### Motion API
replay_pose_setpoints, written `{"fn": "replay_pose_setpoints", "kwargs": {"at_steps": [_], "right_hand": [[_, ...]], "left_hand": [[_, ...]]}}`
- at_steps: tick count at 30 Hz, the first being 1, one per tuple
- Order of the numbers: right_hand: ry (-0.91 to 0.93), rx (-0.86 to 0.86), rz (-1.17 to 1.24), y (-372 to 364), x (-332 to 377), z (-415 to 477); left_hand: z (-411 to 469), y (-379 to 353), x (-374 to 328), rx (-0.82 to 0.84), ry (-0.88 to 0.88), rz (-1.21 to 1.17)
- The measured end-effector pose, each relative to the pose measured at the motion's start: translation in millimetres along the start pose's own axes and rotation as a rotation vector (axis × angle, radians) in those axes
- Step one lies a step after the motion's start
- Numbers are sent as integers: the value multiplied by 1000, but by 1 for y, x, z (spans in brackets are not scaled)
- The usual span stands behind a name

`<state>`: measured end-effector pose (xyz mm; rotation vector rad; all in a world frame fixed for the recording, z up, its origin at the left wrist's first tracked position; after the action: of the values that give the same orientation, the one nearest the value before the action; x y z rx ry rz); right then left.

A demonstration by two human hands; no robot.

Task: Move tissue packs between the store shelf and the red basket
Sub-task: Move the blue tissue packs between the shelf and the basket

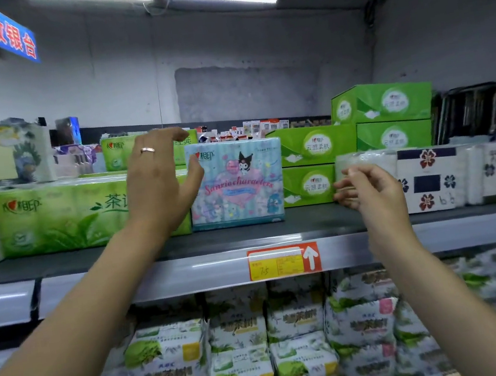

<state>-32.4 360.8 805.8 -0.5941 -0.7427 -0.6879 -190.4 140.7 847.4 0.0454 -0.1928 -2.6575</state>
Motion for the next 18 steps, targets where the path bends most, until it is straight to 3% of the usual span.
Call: {"fn": "replay_pose_setpoints", "kwargs": {"at_steps": [2,4,13,18], "right_hand": [[-29,31,10,10,3,-11],[-57,65,26,18,5,-23],[-175,128,54,35,3,-57],[-233,146,147,40,-3,-66]], "left_hand": [[-4,13,-14,52,-69,-8],[-13,26,-28,80,-31,-104],[-84,36,-60,219,743,-771],[-107,38,-73,216,943,-855]]}}
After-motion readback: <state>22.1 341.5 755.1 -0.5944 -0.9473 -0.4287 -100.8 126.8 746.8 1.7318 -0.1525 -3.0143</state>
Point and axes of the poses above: each hand's wrist, its own z-axis towards the middle knuckle, its own y-axis out of the back of the hand, x = y × z, the point moved 1 cm from there along z, towards the middle knuckle, and after that the axes turned 2 degrees about x, right-handed, at the moved point
